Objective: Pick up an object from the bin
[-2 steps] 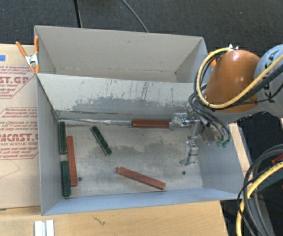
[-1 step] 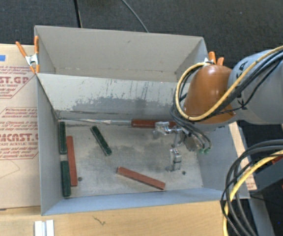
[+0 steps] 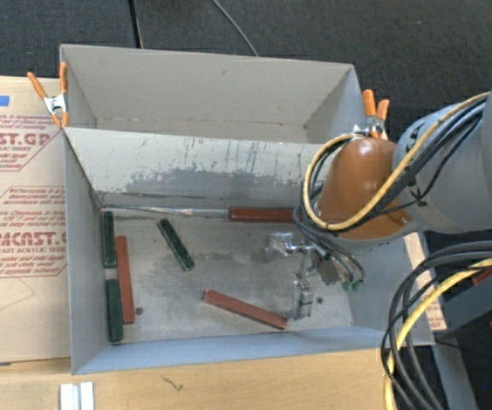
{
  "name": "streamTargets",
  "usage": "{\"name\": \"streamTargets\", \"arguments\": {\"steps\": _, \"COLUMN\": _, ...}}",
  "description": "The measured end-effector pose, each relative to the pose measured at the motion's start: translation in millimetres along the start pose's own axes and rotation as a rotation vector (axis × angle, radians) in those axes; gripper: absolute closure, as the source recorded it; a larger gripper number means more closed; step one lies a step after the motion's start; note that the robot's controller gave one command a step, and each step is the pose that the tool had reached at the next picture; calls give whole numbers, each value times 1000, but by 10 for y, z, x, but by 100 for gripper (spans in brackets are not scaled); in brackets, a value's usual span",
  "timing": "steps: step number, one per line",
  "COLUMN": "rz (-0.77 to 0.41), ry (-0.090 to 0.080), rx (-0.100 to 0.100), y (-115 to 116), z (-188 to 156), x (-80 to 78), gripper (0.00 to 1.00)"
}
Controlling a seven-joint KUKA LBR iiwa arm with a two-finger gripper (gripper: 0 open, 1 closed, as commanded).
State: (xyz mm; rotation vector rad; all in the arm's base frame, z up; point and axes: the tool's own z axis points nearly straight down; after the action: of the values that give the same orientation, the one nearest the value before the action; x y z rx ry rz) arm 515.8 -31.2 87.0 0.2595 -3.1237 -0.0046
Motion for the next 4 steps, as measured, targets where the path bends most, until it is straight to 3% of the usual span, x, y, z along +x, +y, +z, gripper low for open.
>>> {"name": "streamTargets", "arguments": {"steps": 1, "rz": 28, "ry": -6, "rx": 3, "y": 435, "z": -184, "x": 104, "gripper": 0}}
{"name": "streamTargets", "arguments": {"steps": 2, "rz": 188, "ry": -6, "rx": 3, "y": 459, "z": 176, "x": 280, "gripper": 100}}
{"name": "streamTargets", "arguments": {"steps": 3, "rz": 188, "ry": -6, "rx": 3, "y": 460, "z": 176, "x": 280, "gripper": 100}}
{"name": "streamTargets", "arguments": {"steps": 4, "rz": -50, "ry": -5, "rx": 5, "y": 623, "z": 177, "x": 70, "gripper": 100}}
